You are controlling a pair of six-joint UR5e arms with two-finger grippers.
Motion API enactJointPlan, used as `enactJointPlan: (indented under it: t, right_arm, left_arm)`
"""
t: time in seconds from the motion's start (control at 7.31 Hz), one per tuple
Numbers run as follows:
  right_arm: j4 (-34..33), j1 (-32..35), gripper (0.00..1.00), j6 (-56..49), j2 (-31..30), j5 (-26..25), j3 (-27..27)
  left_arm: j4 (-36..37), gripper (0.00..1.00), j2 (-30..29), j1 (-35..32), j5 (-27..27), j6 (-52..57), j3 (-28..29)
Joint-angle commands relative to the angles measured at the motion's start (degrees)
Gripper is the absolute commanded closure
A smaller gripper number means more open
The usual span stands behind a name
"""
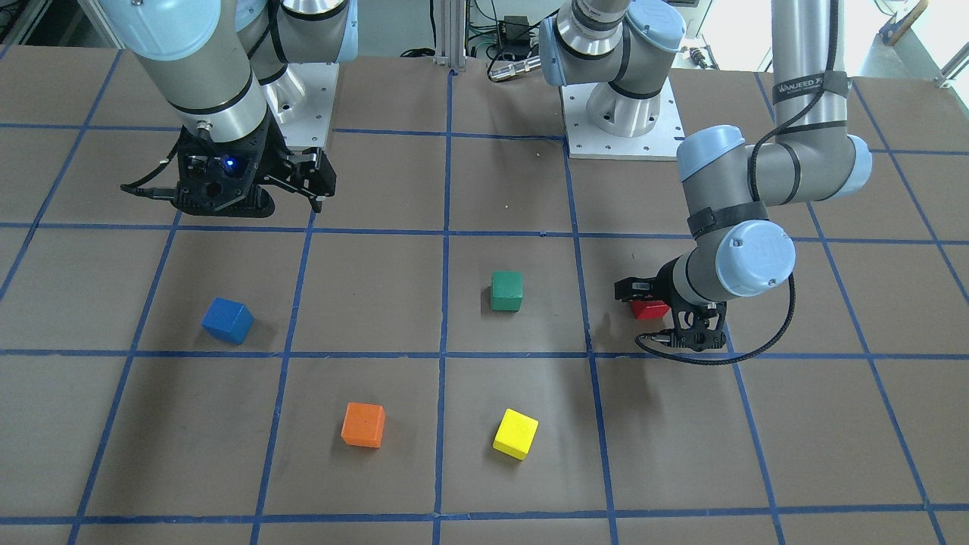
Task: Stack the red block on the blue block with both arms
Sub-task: 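Move the left gripper down over the red cube and close on it, then lift the red cube with the left gripper and carry it toward the table centre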
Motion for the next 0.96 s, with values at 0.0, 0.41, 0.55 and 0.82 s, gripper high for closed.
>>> enactJointPlan:
  t: [0.0,0.41,0.55,0.82]
  right_arm:
    - [0.0,0.0,0.00,0.0,0.0,-0.1,0.1]
    - [0.0,0.0,0.00,-0.1,0.0,-0.1,0.1]
    - [0.0,0.0,0.00,-0.1,0.0,-0.1,0.1]
    - [0.0,0.0,0.00,0.1,0.0,-0.1,0.1]
  left_arm:
    - [0.1,0.00,-1.5,0.0,0.1,-0.1,0.0]
    - [0.3,0.99,-1.7,0.0,7.4,-0.1,0.7]
    - [0.2,1.00,-1.0,0.0,7.5,-0.1,0.9]
    - [-2.2,1.00,0.4,-1.3,7.5,-0.2,5.0]
